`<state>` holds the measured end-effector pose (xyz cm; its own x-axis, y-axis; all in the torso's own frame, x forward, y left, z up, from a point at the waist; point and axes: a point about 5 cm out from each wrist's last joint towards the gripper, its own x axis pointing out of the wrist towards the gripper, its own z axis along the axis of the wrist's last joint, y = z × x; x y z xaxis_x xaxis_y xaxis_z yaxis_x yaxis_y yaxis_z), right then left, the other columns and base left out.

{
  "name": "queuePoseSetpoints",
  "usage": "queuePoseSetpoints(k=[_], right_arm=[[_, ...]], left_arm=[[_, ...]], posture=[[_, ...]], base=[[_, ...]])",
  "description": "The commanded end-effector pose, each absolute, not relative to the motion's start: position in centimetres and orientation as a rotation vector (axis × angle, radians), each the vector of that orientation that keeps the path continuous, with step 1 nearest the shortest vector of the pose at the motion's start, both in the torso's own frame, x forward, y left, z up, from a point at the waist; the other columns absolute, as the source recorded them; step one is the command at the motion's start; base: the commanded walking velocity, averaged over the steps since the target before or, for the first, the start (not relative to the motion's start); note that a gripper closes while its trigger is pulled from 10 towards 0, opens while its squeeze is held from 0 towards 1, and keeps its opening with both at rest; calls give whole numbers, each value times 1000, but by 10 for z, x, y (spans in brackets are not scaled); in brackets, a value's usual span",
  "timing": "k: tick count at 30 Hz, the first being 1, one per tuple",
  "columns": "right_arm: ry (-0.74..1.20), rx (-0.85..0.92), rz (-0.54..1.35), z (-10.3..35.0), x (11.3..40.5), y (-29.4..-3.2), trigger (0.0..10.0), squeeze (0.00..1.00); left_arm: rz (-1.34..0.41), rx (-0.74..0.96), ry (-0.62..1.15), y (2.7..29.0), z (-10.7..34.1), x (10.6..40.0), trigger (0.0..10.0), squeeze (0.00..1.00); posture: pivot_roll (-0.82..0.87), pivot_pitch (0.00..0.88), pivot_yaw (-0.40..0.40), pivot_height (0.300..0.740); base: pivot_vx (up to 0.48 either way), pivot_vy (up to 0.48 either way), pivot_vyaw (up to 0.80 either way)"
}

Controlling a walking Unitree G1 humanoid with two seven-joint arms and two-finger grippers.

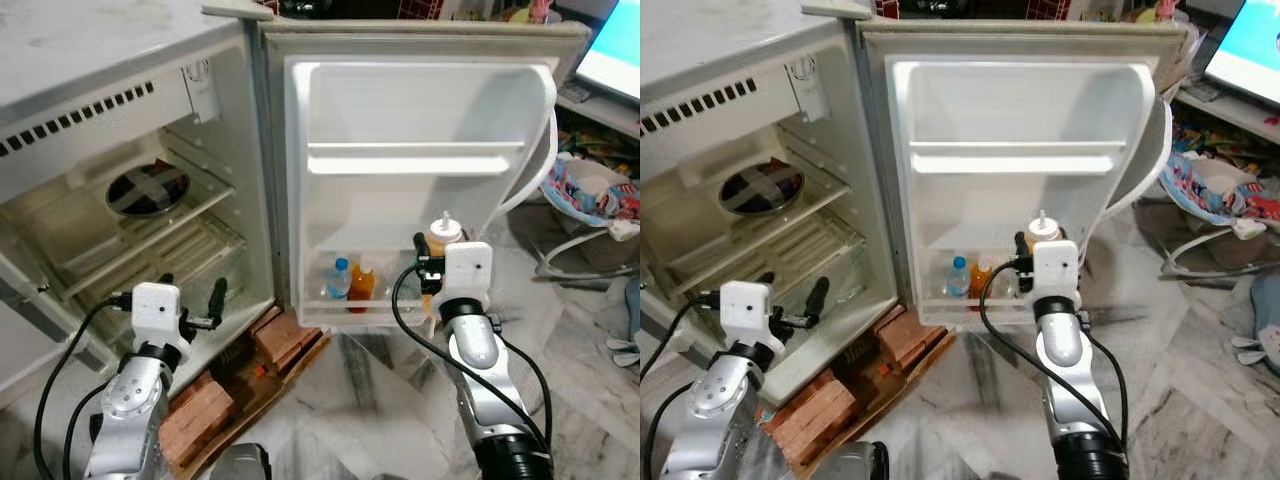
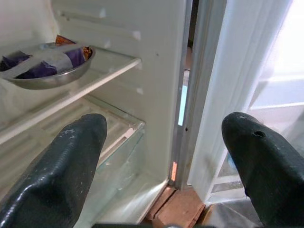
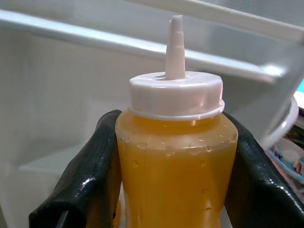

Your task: Restocking fridge

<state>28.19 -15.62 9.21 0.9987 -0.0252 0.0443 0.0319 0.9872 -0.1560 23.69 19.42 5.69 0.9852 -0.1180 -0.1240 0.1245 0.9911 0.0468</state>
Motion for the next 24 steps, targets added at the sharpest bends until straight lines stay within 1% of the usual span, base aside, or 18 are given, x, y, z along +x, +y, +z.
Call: queuePoseSetpoints(k=[1, 4, 10, 12, 19, 21, 24], right_arm=[[-59, -162, -35, 98, 284, -159, 10000, 0], [-45, -154, -40, 97, 286, -160, 10000, 0], [-53, -146, -35, 100, 292, -157, 10000, 0], [-53, -145, -40, 100, 294, -156, 10000, 0], [-34, -137, -74, 97, 293, -162, 10000, 0], [-35, -137, -64, 97, 292, -161, 10000, 0], [-42, -164, -37, 98, 293, -158, 10000, 0]], left_arm=[[-130, 51, 101, 191, 60, 238, 10000, 0], [-137, 47, 95, 189, 61, 238, 10000, 0], [-131, 48, 104, 190, 62, 239, 10000, 0], [-134, 51, 103, 190, 62, 239, 10000, 0], [-126, 46, 97, 192, 63, 240, 10000, 0], [-134, 44, 96, 191, 63, 239, 10000, 0], [-135, 43, 102, 191, 62, 240, 10000, 0]], posture=[[86, 60, -65, 740], [89, 59, -67, 740], [90, 63, -67, 740], [91, 67, -68, 740], [91, 66, -67, 740], [88, 66, -65, 740], [86, 61, -64, 740]], base=[[352, 0, 0], [360, 0, 0], [335, 0, -585], [0, 0, -475], [0, 0, -64], [259, 0, 0], [480, 0, 0]])
